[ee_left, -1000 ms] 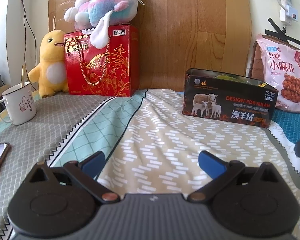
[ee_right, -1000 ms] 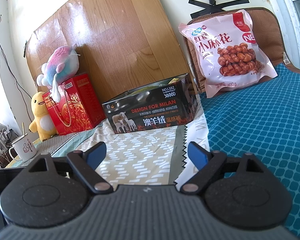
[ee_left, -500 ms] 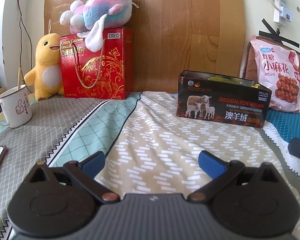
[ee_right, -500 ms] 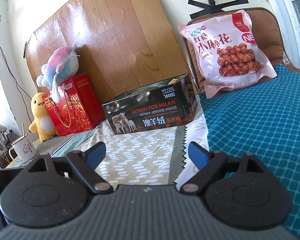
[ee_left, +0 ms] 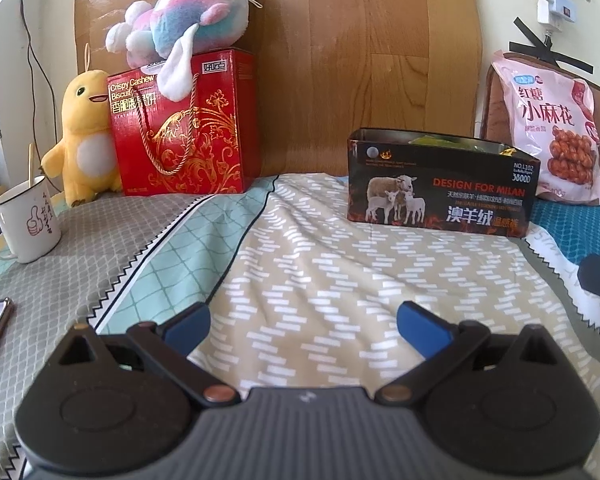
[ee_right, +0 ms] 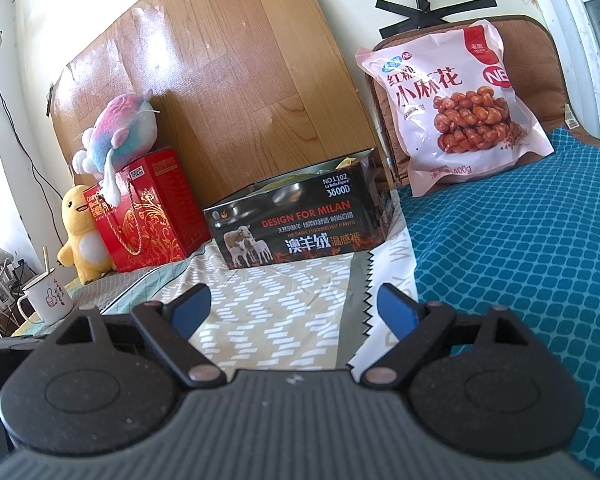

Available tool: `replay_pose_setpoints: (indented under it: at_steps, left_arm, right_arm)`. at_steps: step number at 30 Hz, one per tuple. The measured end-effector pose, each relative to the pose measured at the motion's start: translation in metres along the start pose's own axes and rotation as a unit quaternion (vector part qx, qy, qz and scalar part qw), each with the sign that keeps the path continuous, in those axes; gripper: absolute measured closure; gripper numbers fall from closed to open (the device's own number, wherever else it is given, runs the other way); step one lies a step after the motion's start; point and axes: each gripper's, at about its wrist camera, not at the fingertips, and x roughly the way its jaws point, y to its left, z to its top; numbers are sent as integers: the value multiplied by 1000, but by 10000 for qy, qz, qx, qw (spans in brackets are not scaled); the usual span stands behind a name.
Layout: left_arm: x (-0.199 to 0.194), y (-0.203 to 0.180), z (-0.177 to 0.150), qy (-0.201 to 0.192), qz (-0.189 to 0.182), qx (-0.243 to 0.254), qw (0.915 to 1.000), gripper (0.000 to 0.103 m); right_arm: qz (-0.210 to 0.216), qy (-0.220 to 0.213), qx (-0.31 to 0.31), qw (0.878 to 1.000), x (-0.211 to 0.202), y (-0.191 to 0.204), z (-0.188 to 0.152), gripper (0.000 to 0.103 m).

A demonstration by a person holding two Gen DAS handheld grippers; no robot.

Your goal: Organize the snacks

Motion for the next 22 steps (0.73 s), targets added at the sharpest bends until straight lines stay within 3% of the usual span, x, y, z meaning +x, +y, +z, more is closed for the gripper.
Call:
replay_pose_setpoints:
  at_steps: [22]
  left_arm:
    - [0,2,1,-5,-187,10,9998,0]
  right_arm:
    - [-1,6,-4,10000,0,0,0,11]
